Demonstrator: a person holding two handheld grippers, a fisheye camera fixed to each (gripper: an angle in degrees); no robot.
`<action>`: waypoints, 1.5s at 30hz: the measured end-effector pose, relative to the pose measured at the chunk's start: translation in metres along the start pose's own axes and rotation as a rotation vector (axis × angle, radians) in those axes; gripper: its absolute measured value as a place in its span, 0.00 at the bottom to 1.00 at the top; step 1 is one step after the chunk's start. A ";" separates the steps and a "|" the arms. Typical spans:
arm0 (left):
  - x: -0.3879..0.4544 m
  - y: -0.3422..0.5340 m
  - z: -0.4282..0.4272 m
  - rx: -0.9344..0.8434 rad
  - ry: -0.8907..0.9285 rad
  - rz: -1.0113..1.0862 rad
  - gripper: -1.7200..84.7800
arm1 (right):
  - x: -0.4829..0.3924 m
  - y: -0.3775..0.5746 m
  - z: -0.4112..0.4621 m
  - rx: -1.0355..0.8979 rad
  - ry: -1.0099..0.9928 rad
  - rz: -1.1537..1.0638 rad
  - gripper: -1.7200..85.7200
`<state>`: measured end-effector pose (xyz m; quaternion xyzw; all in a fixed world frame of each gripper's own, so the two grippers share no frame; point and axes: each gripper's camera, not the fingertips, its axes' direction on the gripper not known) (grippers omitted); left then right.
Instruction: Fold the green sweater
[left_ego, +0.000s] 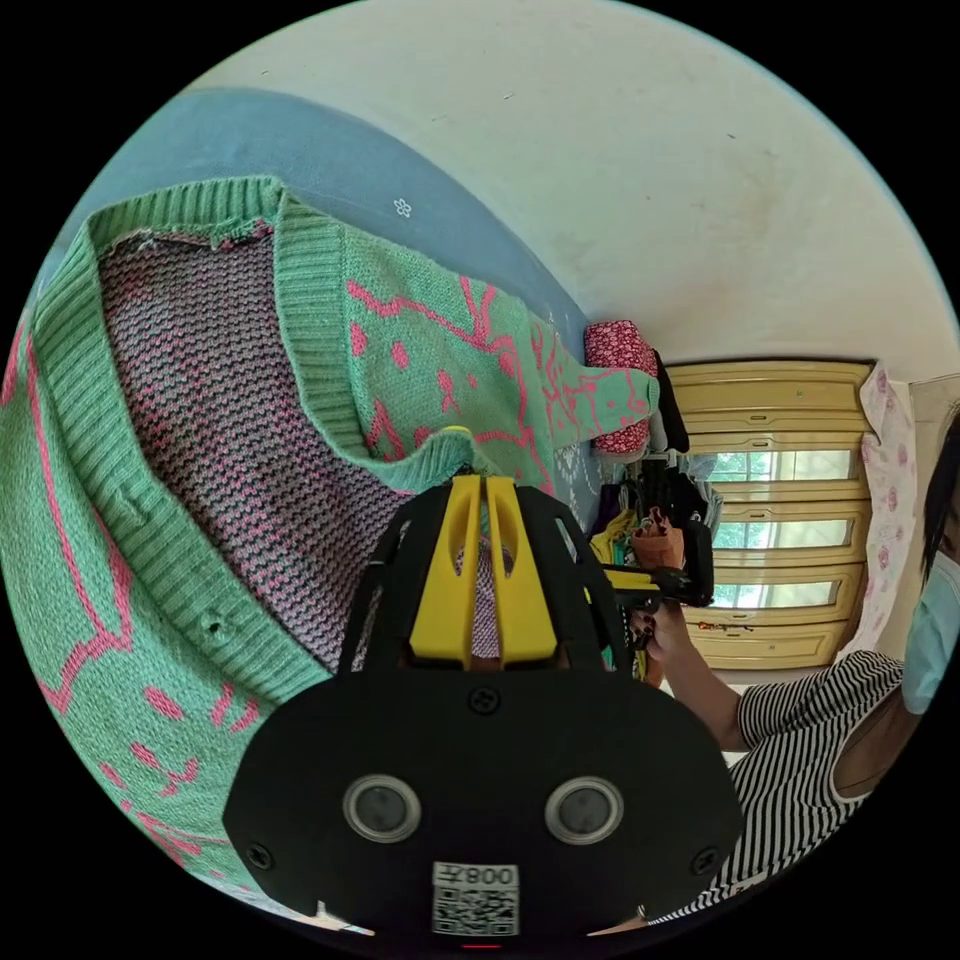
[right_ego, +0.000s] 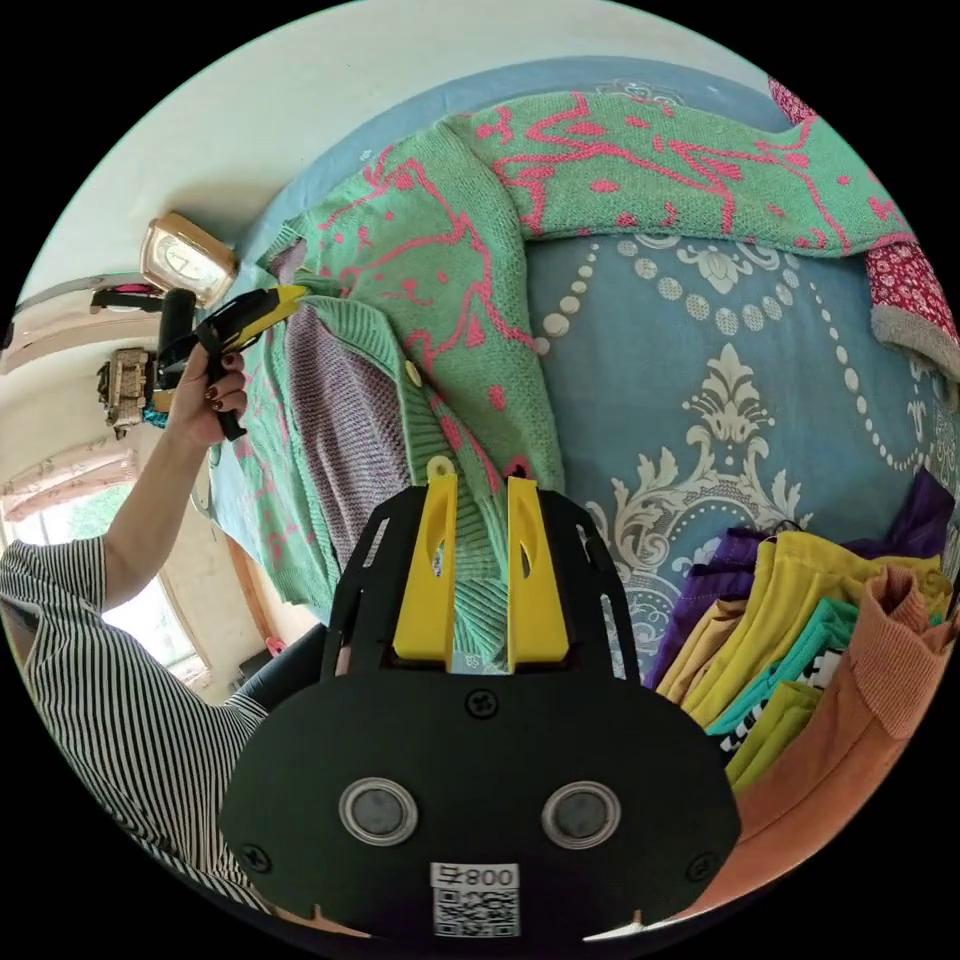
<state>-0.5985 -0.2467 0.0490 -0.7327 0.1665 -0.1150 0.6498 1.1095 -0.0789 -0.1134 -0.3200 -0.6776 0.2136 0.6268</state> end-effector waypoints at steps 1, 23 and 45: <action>0.000 0.000 0.000 -0.001 0.001 -0.001 0.03 | -0.011 0.003 -0.001 0.031 -0.027 -0.024 0.12; 0.007 0.032 -0.064 -0.074 0.020 0.041 0.03 | -0.169 0.003 0.048 -0.194 -0.155 -0.412 0.03; -0.043 0.068 -0.091 -0.101 -0.131 0.002 0.03 | -0.300 -0.026 0.181 -0.419 -0.174 -0.606 0.03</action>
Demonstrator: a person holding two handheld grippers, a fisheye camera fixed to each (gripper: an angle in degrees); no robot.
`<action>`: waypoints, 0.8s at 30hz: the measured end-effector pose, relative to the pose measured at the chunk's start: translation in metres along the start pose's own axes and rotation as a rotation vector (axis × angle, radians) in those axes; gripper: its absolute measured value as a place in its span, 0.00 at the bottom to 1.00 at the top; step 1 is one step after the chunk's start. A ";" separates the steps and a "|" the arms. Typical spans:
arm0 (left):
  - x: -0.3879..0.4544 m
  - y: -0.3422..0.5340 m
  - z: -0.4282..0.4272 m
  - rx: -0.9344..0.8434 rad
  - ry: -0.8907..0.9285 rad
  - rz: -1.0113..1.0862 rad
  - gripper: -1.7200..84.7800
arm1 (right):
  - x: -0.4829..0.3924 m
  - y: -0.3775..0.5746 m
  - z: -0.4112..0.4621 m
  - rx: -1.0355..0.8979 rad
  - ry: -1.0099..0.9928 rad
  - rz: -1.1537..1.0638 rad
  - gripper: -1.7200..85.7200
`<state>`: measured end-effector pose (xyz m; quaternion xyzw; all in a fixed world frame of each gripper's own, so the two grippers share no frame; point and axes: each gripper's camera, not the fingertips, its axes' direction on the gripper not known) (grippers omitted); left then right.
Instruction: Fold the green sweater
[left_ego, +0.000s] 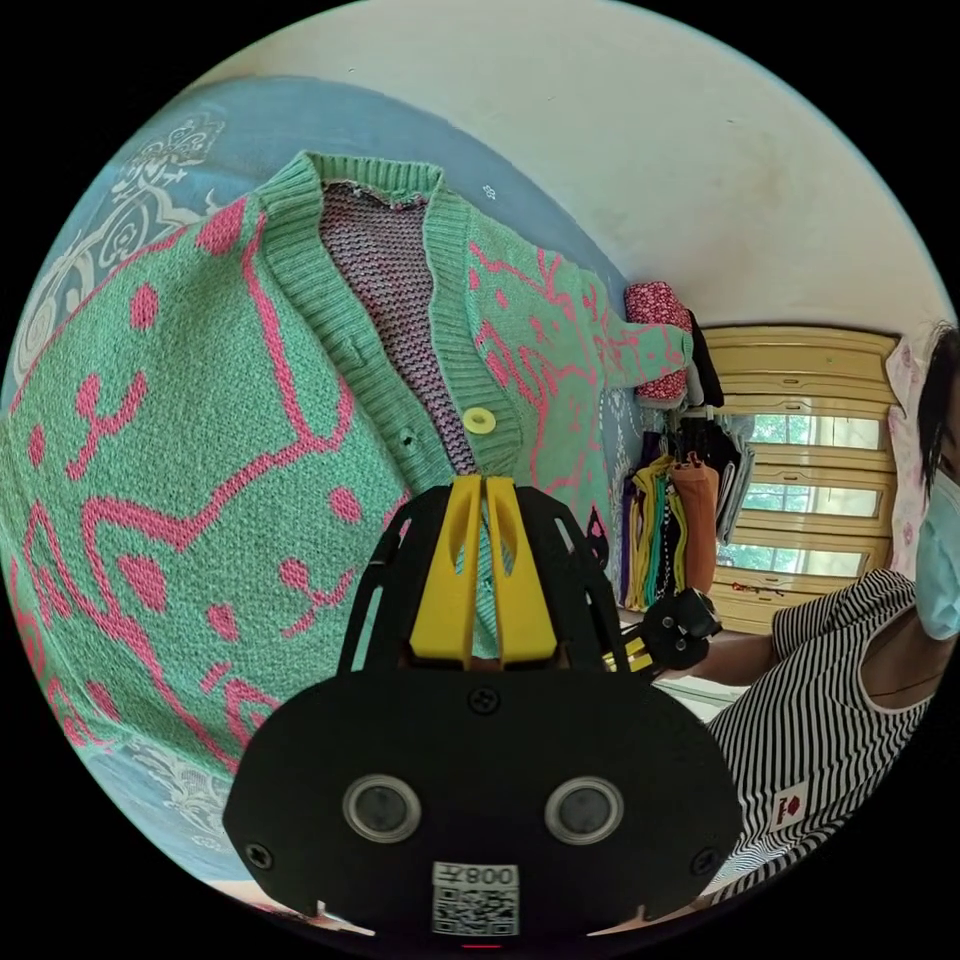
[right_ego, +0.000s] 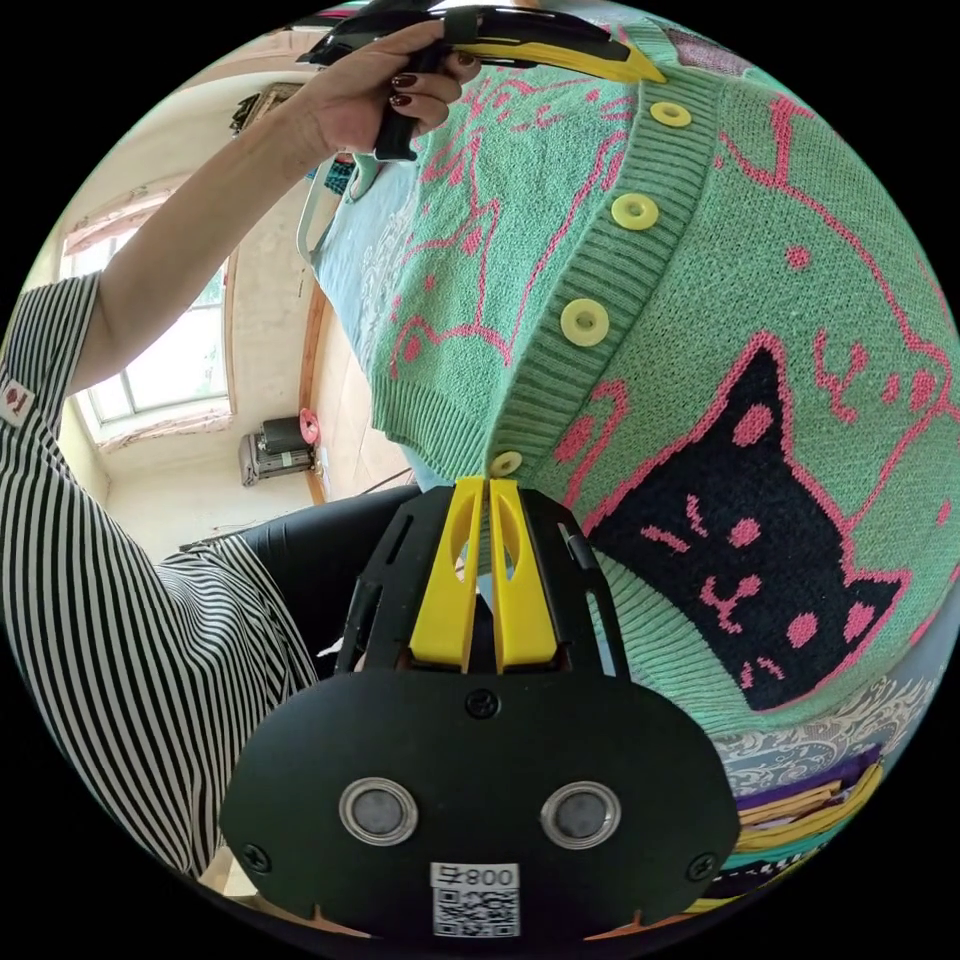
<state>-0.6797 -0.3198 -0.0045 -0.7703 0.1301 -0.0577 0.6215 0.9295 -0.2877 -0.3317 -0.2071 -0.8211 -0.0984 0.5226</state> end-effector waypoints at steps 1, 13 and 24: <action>-0.002 0.001 0.000 0.004 -0.004 0.000 0.03 | -0.001 -0.007 0.002 0.007 0.001 0.003 0.03; -0.031 0.020 0.012 0.005 -0.041 -0.034 0.05 | 0.013 -0.027 0.021 0.016 -0.082 0.113 0.09; -0.049 -0.004 0.010 0.154 0.042 -0.024 0.09 | 0.017 -0.044 -0.039 0.168 -0.065 0.162 0.12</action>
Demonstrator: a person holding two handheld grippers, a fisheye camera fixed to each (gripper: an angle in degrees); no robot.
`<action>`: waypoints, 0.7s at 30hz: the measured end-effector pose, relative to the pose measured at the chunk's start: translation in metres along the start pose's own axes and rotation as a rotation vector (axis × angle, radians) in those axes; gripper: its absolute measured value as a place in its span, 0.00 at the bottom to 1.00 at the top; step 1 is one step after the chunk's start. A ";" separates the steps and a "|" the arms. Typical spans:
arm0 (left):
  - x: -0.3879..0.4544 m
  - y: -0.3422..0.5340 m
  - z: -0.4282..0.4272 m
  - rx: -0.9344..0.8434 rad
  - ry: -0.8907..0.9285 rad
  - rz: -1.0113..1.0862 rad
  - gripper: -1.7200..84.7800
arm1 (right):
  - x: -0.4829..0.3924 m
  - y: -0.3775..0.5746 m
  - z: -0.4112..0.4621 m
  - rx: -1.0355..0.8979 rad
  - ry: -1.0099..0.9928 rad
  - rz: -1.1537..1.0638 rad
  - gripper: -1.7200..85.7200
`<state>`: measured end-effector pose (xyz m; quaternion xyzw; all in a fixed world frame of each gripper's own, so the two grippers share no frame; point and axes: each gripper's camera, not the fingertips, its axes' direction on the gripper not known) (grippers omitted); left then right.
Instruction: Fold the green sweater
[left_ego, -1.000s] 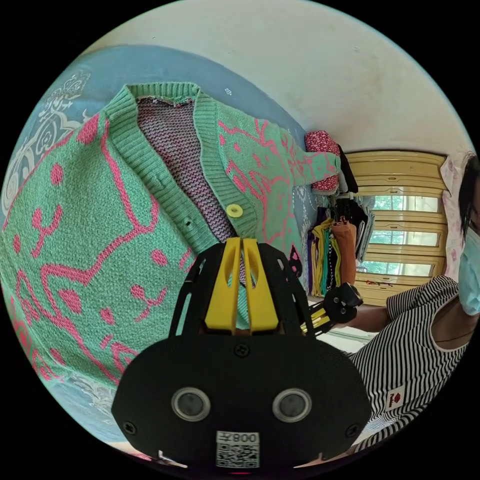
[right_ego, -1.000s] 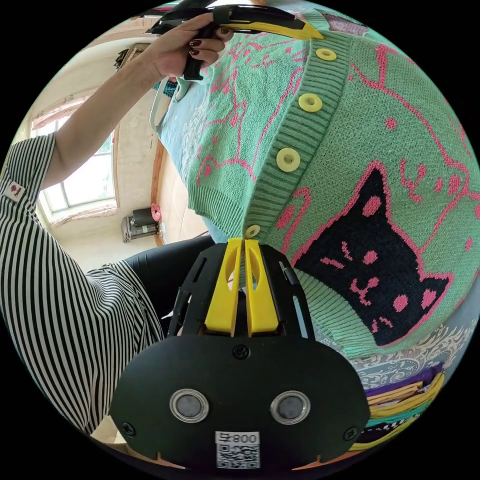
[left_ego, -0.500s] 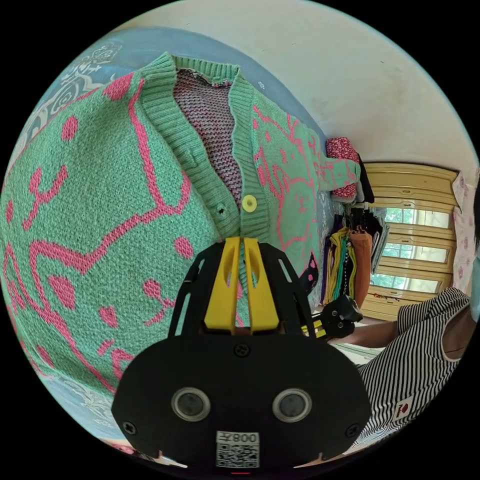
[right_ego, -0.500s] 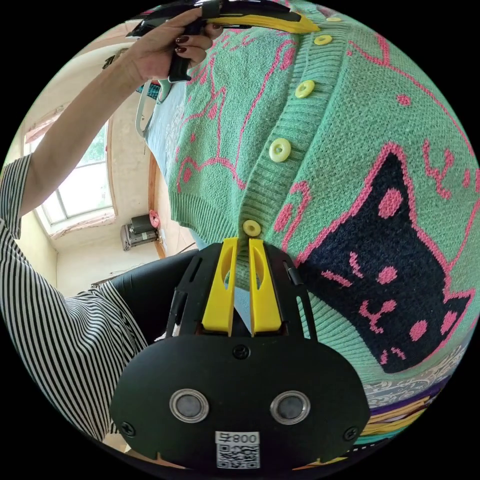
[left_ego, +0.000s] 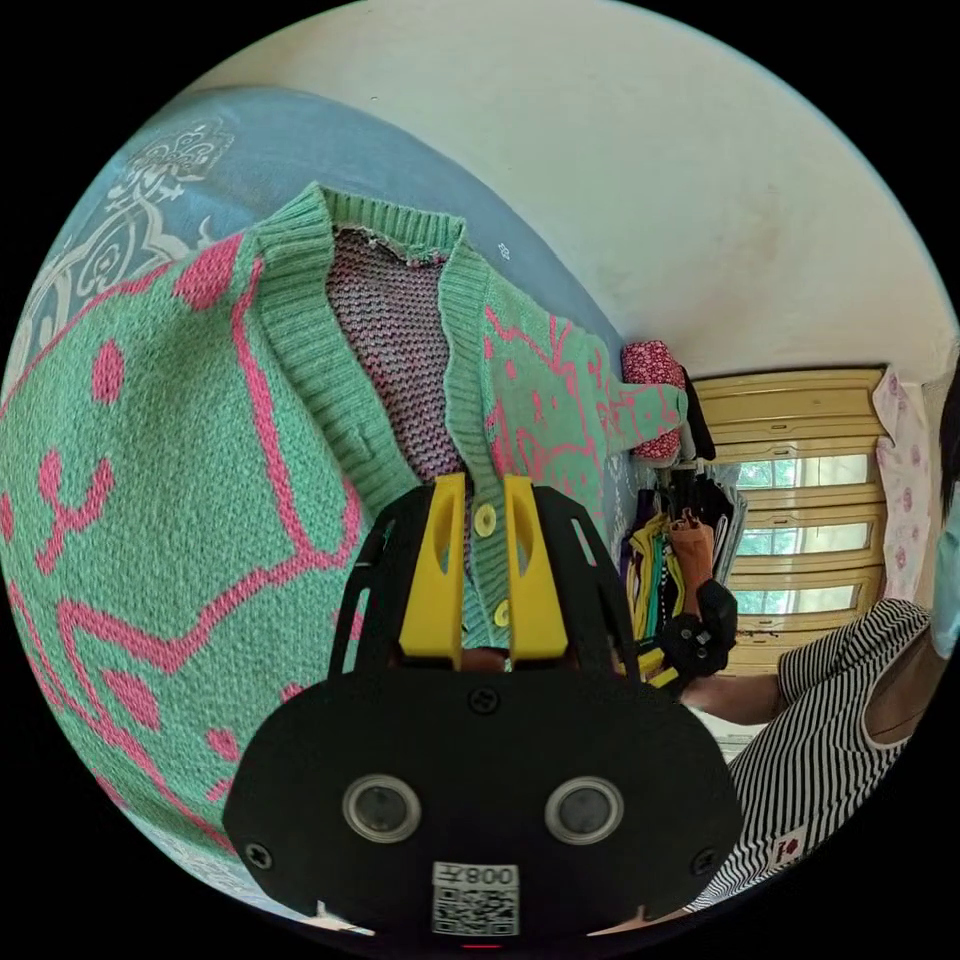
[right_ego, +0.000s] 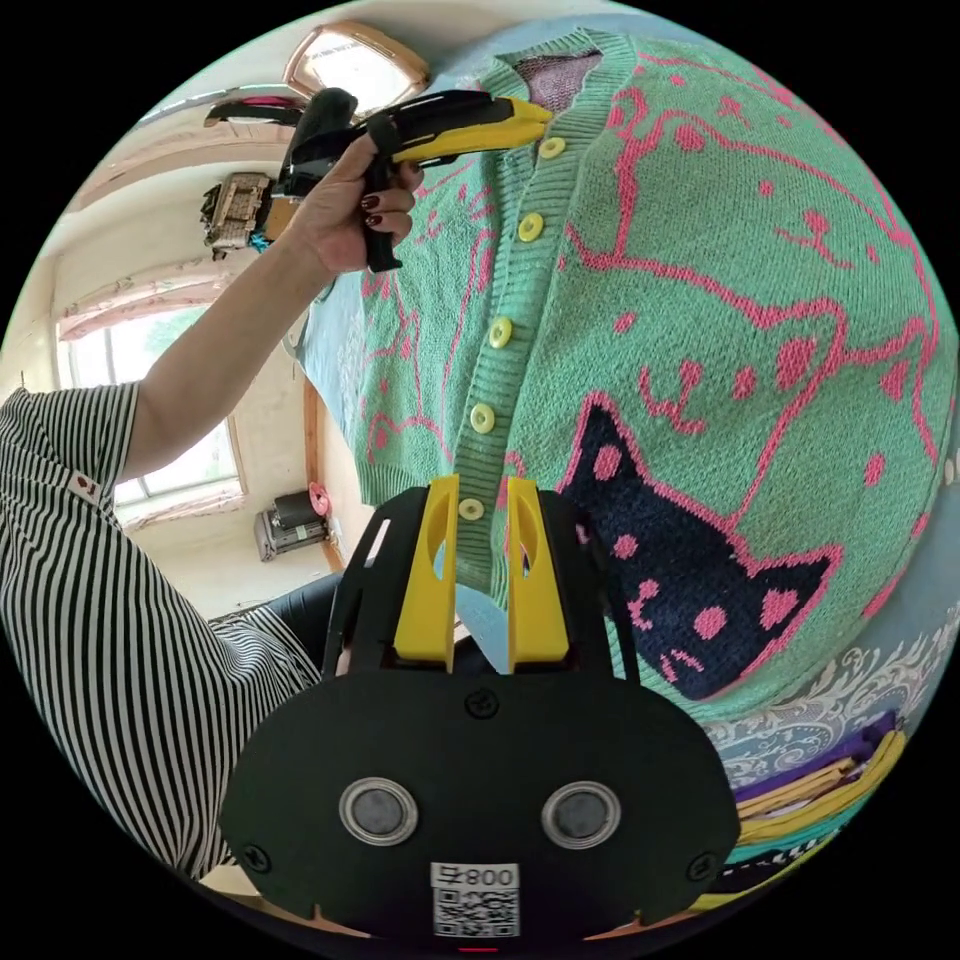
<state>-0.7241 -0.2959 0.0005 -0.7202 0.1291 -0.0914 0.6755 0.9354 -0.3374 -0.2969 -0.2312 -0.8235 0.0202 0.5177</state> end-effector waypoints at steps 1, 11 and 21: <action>-0.002 -0.003 0.002 0.000 0.001 -0.002 0.09 | -0.004 -0.007 0.002 -0.011 0.027 -0.010 0.12; -0.017 -0.001 0.004 -0.028 0.019 0.026 0.03 | -0.029 -0.035 0.048 -0.091 0.203 -0.037 0.07; -0.025 0.018 -0.027 0.051 0.003 0.053 0.03 | -0.043 -0.029 0.025 -0.064 0.147 -0.108 0.03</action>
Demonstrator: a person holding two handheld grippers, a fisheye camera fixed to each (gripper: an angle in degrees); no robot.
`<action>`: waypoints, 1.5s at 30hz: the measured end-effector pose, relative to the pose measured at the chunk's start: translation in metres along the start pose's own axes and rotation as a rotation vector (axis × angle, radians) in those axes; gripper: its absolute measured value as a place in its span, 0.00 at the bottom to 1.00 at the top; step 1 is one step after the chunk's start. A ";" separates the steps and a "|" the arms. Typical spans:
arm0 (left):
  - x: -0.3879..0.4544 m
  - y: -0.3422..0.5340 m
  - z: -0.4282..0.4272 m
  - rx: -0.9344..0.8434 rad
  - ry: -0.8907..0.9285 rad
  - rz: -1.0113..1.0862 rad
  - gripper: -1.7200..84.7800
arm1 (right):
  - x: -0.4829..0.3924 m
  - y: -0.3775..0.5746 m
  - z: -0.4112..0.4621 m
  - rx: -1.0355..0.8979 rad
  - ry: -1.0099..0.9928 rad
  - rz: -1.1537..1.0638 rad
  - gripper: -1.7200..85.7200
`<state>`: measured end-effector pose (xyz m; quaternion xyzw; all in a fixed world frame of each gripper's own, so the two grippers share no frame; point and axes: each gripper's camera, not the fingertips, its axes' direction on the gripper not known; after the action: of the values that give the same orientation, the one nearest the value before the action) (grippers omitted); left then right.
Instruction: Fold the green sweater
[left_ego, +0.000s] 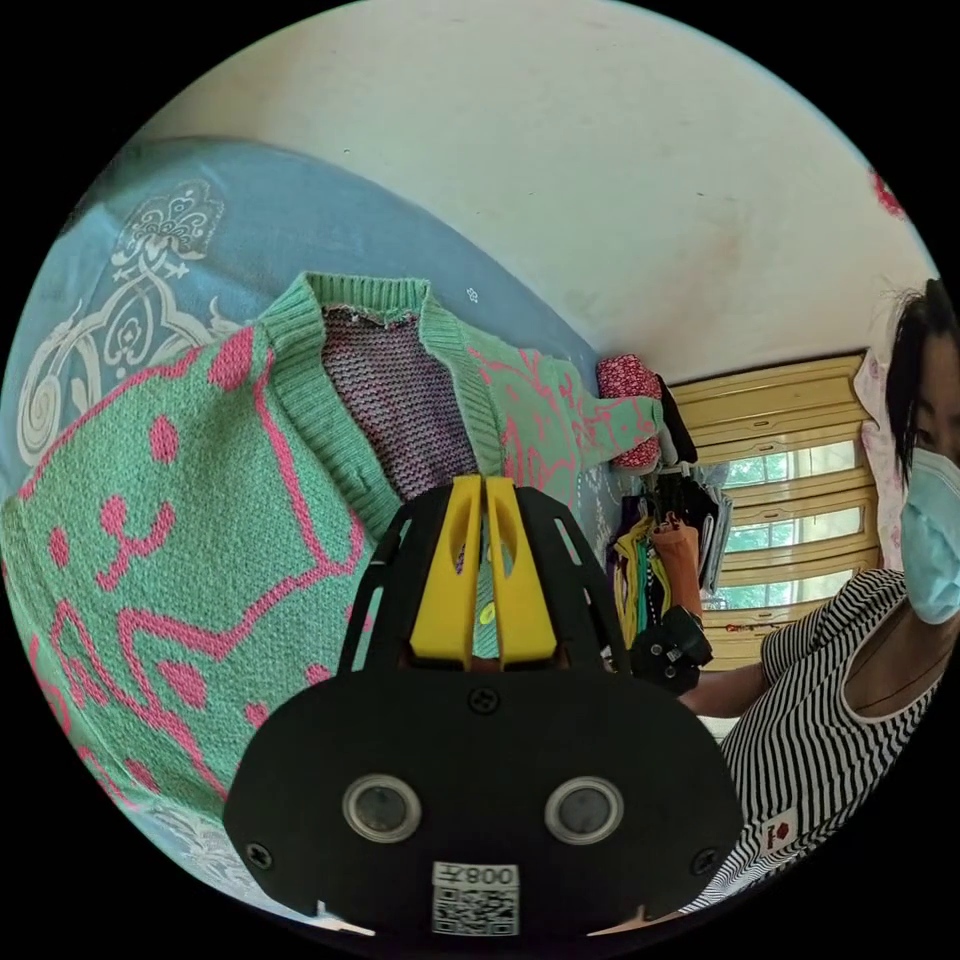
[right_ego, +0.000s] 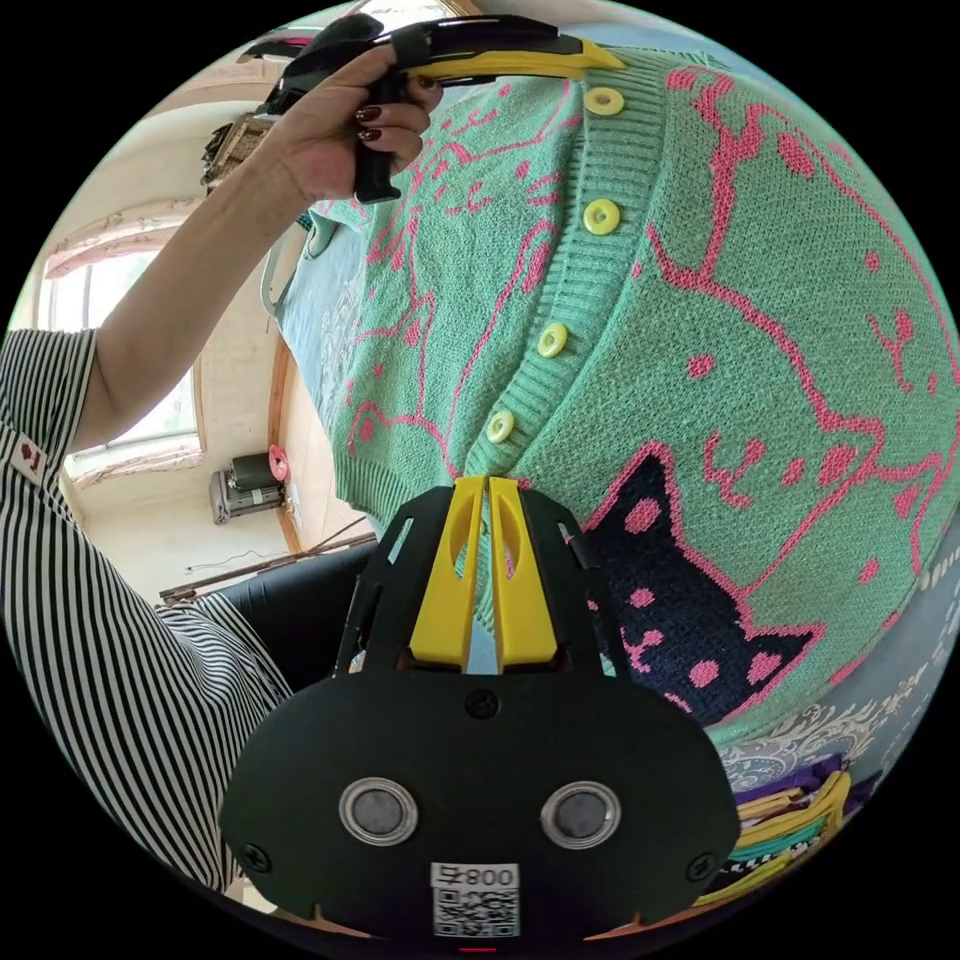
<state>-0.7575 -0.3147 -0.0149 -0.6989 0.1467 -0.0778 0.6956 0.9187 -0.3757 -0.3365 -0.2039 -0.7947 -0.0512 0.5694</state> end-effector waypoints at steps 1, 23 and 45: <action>-0.003 0.001 0.000 0.000 -0.015 -0.005 0.03 | -0.001 -0.001 0.001 -0.007 -0.001 -0.011 0.03; -0.041 0.098 0.051 -0.159 -0.119 -0.137 0.02 | 0.061 0.023 -0.002 0.064 -0.326 0.142 0.10; -0.035 0.197 0.113 -0.438 0.057 -0.353 0.03 | 0.097 0.144 -0.078 -0.104 0.222 0.382 0.06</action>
<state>-0.7738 -0.1942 -0.2103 -0.8450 0.0554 -0.1838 0.4991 1.0163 -0.2431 -0.2416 -0.3729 -0.6705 -0.0054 0.6414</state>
